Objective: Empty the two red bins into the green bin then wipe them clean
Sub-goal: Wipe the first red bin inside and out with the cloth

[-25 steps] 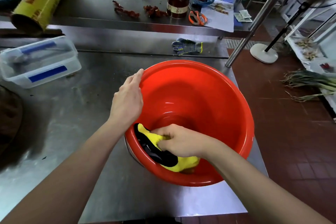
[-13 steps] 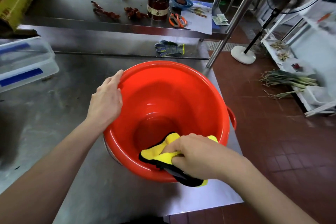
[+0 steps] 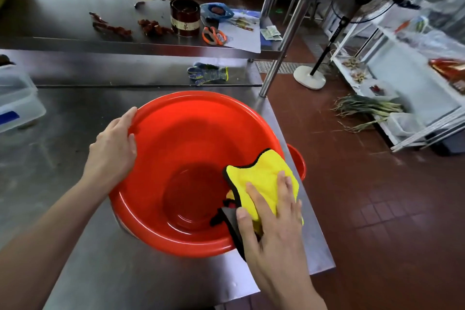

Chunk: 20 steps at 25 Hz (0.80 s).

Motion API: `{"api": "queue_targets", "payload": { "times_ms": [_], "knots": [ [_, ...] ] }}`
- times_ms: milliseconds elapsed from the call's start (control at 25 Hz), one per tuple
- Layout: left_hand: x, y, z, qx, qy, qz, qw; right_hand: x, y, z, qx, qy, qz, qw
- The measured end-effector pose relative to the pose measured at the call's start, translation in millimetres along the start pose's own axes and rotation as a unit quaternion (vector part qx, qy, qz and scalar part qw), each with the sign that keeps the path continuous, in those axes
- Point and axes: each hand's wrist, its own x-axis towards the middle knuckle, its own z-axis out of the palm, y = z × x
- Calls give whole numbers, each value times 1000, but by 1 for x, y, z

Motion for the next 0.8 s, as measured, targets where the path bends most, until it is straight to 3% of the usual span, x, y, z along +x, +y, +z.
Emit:
{"api": "queue_targets", "payload": {
  "times_ms": [280, 560, 800],
  "knots": [
    [-1, 2, -1, -5, -6, -1, 1000, 10, -10, 0, 73, -32, 135, 988],
    [-3, 3, -2, -20, -7, 1, 1000, 45, 1, -1, 52, -41, 151, 986],
    [-2, 0, -2, -14, -10, 8, 1000, 87, 16, -12, -10, -66, 101, 993]
  ]
}}
